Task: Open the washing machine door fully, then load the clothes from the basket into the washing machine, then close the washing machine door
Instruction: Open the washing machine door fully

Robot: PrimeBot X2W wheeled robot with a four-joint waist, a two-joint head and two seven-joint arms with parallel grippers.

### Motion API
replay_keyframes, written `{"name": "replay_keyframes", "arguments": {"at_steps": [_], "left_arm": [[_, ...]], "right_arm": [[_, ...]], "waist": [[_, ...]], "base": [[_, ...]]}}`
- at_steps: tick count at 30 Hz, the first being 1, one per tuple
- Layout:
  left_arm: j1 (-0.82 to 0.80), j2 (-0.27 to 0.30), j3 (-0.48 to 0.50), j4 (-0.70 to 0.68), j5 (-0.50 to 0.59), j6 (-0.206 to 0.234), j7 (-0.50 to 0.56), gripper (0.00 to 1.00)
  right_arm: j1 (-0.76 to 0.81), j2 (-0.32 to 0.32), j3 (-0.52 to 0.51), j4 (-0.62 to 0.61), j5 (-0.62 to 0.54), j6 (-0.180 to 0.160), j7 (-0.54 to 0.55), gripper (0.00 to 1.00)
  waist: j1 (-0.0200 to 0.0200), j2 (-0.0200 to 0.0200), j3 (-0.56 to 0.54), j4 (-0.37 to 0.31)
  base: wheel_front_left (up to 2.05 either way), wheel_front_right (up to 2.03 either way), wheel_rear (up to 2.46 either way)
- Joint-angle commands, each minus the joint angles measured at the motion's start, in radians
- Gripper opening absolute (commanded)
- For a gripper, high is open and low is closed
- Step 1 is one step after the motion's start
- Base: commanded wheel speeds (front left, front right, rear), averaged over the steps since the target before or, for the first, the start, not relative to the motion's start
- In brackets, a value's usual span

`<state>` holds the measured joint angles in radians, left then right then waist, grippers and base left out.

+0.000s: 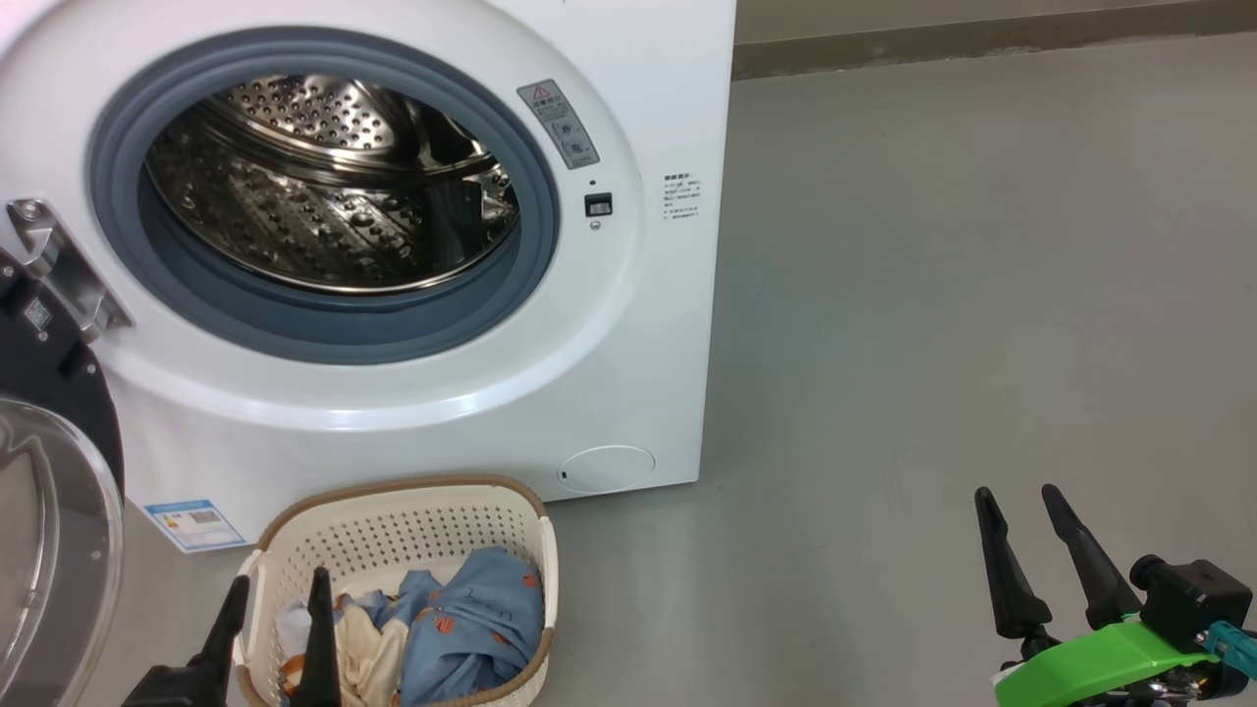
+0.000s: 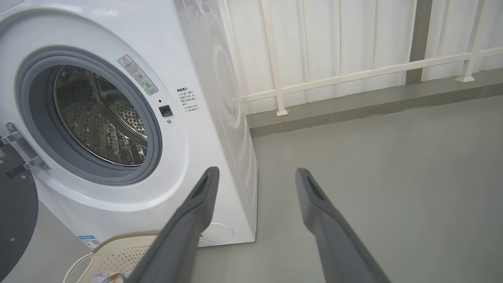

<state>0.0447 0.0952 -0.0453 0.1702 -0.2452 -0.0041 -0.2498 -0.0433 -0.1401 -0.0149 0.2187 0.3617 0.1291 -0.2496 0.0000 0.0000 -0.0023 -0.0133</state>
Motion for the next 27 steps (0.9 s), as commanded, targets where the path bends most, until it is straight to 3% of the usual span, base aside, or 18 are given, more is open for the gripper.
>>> {"name": "replay_keyframes", "arguments": {"at_steps": [1,8,27], "left_arm": [[-0.013,0.008,0.039,-0.016,0.015,0.01,-0.012,1.0],[-0.019,0.005,0.049,-0.012,0.042,0.033,-0.012,1.0],[-0.045,-0.003,0.061,-0.005,0.055,0.025,-0.012,1.0]], "right_arm": [[-0.01,-0.004,0.018,-0.031,-0.013,0.002,-0.012,1.0],[-0.007,-0.001,0.01,-0.033,-0.017,0.002,-0.012,1.0],[-0.022,0.008,0.007,-0.024,-0.016,0.002,-0.012,1.0]], "waist": [[0.0,0.0,0.002,0.001],[0.0,0.0,0.004,0.007],[0.0,0.0,0.03,0.024]], "base": [[0.0,0.0,0.0],[0.0,0.0,0.0],[0.0,0.0,0.0]]}}
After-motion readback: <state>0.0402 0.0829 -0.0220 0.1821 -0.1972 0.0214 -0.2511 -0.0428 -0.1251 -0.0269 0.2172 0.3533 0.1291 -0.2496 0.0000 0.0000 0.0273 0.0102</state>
